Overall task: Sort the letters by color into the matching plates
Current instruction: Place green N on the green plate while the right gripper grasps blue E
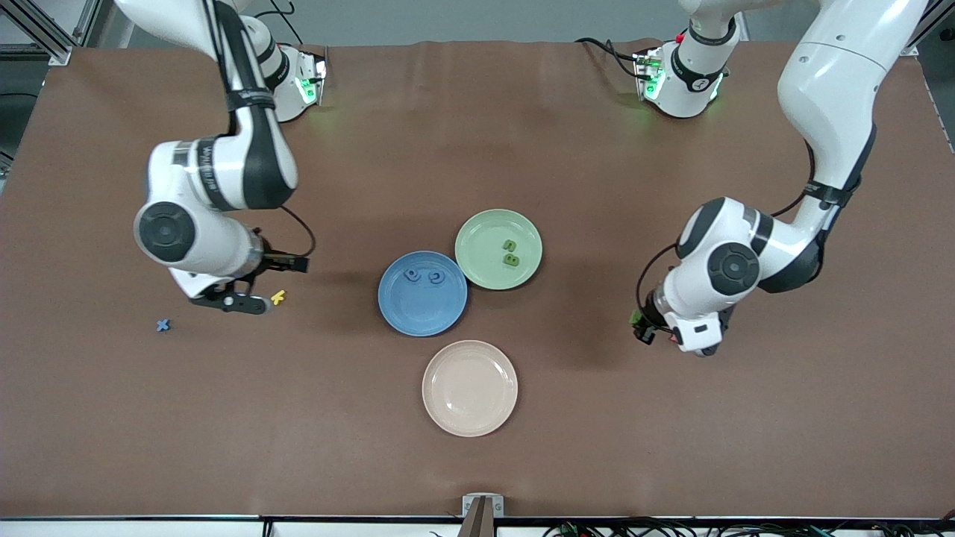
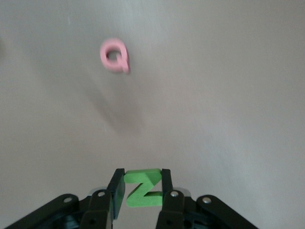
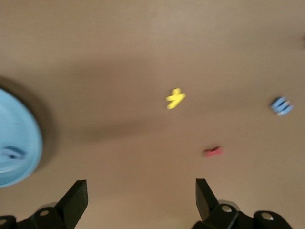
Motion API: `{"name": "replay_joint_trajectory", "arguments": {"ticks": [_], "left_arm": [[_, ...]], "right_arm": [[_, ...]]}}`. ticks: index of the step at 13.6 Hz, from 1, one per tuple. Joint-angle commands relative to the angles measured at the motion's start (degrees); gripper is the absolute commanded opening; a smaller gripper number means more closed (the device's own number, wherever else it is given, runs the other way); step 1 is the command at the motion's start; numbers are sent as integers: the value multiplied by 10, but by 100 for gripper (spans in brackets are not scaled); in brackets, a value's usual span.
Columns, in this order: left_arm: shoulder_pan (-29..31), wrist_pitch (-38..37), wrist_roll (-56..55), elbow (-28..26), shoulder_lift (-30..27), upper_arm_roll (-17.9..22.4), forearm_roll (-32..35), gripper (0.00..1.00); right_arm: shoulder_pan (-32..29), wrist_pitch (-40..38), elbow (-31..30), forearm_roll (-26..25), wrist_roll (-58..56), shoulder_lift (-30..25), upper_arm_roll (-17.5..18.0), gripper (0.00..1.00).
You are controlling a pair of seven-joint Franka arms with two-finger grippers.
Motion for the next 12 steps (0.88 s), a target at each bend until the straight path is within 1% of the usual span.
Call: {"name": "replay_joint_trajectory", "arguments": {"ticks": [1, 3, 5, 7, 8, 10, 12], "left_arm": [[-8, -10, -45, -6, -7, -36, -9, 0], [-41, -9, -67, -6, -7, -39, -6, 0], [-73, -6, -76, -4, -7, -38, -4, 0], [-94, -5, -72, 1, -7, -40, -1, 0], [-111, -4, -70, 5, -6, -40, -1, 0], [-140, -1, -69, 18, 1, -39, 2, 0], [-160, 19, -70, 23, 12, -39, 13, 0]], "right_arm": [[-13, 26, -40, -9, -130, -20, -59, 100], [-59, 83, -72, -10, -201, -19, -63, 98], [-111, 162, -114, -10, -296, -18, -62, 98], [-137, 229, -156, -9, -328, -17, -61, 98], [-142, 251, -173, -9, -338, -17, -62, 98], [-159, 262, -197, -4, -360, -16, -59, 98], [-162, 281, -219, -4, -360, -15, -58, 98]]}}
